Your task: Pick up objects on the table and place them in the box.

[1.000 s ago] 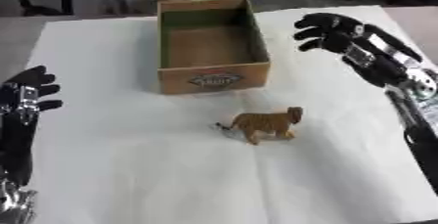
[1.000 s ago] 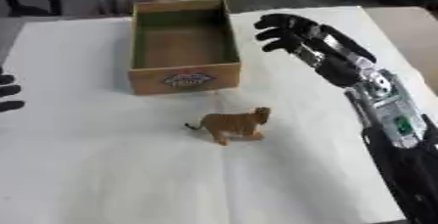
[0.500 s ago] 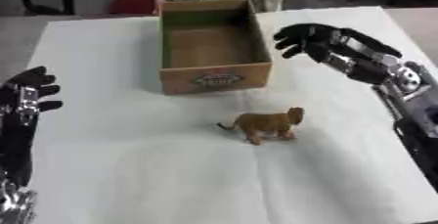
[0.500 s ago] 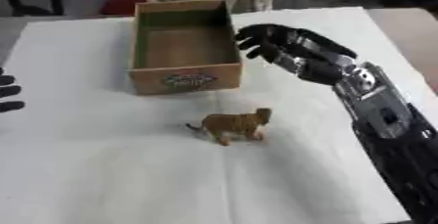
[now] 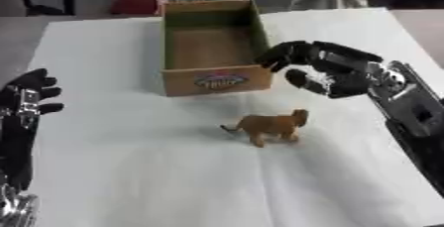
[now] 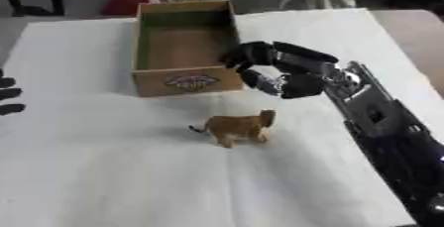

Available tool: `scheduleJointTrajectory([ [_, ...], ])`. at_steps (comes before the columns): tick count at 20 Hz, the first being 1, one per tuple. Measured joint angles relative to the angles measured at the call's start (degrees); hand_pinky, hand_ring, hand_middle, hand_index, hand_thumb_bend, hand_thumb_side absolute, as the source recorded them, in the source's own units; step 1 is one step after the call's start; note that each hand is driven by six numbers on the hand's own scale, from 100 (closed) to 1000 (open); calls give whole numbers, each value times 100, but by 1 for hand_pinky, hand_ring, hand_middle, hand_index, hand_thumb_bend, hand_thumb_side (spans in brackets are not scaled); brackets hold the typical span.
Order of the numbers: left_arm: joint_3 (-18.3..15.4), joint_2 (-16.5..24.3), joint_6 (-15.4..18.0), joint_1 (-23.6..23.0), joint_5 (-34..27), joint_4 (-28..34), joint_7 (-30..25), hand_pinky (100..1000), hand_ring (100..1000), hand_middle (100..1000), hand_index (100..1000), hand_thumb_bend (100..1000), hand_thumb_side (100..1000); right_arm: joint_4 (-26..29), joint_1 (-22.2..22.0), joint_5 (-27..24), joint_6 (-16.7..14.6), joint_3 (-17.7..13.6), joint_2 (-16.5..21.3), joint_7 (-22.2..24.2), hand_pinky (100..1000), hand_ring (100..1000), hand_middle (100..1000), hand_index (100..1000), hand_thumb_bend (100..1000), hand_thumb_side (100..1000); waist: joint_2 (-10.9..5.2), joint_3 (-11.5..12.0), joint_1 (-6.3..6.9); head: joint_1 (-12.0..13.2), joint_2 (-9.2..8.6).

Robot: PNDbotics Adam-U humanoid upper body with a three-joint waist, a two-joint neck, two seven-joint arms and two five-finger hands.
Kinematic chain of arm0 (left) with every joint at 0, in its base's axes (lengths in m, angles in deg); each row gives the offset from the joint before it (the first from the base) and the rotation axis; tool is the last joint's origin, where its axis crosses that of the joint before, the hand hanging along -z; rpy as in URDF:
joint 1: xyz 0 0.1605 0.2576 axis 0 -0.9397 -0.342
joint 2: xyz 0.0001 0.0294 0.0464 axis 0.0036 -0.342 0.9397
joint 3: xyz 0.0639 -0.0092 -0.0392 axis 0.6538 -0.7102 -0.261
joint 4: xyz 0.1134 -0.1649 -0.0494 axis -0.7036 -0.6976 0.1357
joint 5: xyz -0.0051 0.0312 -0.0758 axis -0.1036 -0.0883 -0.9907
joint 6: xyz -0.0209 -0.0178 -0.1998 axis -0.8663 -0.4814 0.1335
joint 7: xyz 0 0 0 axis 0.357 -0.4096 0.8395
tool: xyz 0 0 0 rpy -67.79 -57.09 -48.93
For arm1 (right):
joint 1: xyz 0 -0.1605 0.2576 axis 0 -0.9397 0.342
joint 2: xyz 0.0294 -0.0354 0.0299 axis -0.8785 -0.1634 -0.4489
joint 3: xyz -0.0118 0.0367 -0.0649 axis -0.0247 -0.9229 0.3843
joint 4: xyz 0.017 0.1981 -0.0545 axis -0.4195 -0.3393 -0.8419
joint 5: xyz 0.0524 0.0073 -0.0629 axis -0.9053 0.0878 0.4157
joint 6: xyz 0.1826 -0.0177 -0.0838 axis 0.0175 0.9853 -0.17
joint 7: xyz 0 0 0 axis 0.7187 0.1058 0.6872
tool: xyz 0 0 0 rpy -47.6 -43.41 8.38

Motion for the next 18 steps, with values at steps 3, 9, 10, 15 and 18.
scheduleJointTrajectory([
  [3,0,0,-2,-1,0,0,-2,671,732,683,804,100,817,-34,9,403,-199,59,1,78,846,890,887,945,100,841,0,0,-4,0,0],
  [9,1,0,-1,-8,3,-1,-7,672,734,684,804,100,817,-156,18,1103,-465,161,1,112,853,896,893,947,100,890,-1,1,-5,-3,-1],
  [10,1,0,0,-8,11,-1,-10,672,734,684,804,100,817,-190,19,1198,-479,175,0,98,854,897,894,947,100,896,-1,2,-5,-5,-5],
  [15,2,0,-5,-9,18,-2,-25,673,734,684,805,100,819,-387,24,1630,-559,249,-1,18,857,897,897,947,100,938,-1,5,-4,-18,-39],
  [18,2,0,-6,-10,19,-2,-28,673,734,684,805,100,819,-519,24,1875,-608,291,-3,-31,862,897,897,946,100,956,-1,8,-4,-19,-41],
])
